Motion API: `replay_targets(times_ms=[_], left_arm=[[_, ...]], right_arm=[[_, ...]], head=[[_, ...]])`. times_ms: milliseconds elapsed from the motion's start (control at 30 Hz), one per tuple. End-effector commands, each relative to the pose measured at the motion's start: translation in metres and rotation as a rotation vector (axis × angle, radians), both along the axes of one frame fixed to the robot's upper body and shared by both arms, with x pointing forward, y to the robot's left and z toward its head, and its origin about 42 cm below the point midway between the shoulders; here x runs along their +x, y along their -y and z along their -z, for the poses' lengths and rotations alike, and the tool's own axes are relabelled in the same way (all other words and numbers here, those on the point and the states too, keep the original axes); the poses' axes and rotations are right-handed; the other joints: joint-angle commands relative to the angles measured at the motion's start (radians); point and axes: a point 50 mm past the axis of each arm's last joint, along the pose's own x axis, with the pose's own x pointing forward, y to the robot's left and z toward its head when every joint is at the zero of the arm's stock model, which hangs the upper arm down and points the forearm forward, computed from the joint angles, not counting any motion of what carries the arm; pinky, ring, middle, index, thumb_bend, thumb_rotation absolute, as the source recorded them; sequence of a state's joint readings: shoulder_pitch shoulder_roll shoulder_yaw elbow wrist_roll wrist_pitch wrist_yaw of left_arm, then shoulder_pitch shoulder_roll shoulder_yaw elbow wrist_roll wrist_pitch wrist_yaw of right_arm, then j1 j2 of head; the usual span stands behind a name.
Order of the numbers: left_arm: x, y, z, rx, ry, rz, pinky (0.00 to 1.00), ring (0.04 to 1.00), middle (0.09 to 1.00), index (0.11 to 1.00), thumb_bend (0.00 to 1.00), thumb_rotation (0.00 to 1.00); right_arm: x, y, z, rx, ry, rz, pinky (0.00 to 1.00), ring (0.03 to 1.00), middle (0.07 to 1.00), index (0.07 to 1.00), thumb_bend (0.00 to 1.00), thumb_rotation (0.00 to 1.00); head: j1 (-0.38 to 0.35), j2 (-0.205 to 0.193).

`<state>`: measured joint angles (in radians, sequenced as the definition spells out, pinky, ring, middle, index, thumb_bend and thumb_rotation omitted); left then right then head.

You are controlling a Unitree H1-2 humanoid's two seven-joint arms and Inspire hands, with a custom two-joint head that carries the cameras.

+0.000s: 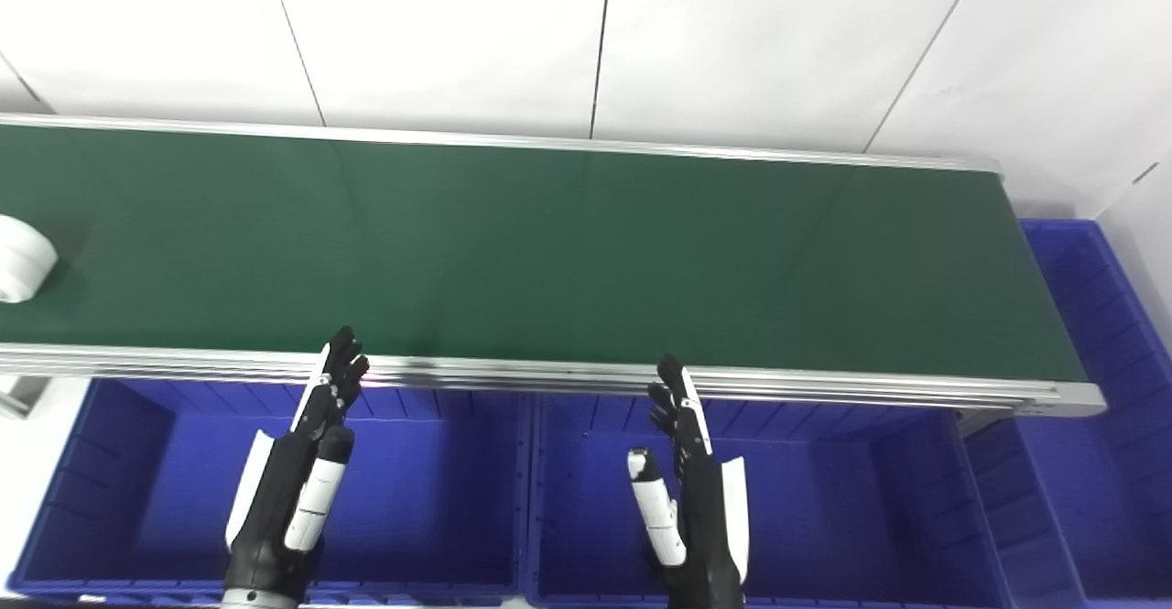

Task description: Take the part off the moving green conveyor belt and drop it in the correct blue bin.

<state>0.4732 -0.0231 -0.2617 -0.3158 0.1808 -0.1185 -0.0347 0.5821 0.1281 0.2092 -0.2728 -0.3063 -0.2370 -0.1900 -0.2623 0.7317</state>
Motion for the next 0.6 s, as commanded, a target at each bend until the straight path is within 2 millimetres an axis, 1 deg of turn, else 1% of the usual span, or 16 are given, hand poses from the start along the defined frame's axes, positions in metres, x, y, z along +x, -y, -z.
replay_targets(times_ms=[0, 133, 300, 400, 567], left_arm=[[0.0022, 0.0038, -0.0098, -0.017, 0.041, -0.002, 1.00, 0.978, 1.000, 1.000, 0.67, 0.97], [0.0020, 0.0038, -0.0100, -0.019, 0.043, -0.001, 1.00, 0.973, 1.000, 1.000, 0.68, 0.97], [0.0015, 0.0044, -0.0103, -0.027, 0.037, 0.000, 0.99, 0.976, 1.000, 1.000, 0.68, 0.96], [0.0013, 0.0047, -0.0108, -0.026, 0.037, 0.004, 1.00, 0.976, 1.000, 1.000, 0.67, 0.96], [0.0012, 0.0054, -0.0116, -0.027, 0.031, 0.006, 0.99, 0.976, 1.000, 1.000, 0.67, 0.96]], right_arm=[[0.0041, -0.0076, -0.0110, 0.027, 0.033, 0.016, 0.86, 0.903, 0.938, 0.949, 0.71, 1.00], [0.0037, -0.0072, -0.0129, 0.033, 0.023, 0.011, 0.87, 0.907, 0.940, 0.953, 0.72, 1.00], [0.0043, -0.0071, -0.0125, 0.021, 0.030, 0.014, 0.85, 0.897, 0.933, 0.947, 0.71, 1.00], [0.0040, -0.0068, -0.0135, 0.029, 0.023, 0.012, 0.86, 0.902, 0.935, 0.951, 0.73, 1.00], [0.0047, -0.0071, -0.0128, 0.022, 0.028, 0.018, 0.85, 0.894, 0.930, 0.947, 0.70, 1.00]], head=[[0.000, 0.002], [0.000, 0.002], [-0.001, 0.004], [-0.001, 0.005], [-0.001, 0.005]])
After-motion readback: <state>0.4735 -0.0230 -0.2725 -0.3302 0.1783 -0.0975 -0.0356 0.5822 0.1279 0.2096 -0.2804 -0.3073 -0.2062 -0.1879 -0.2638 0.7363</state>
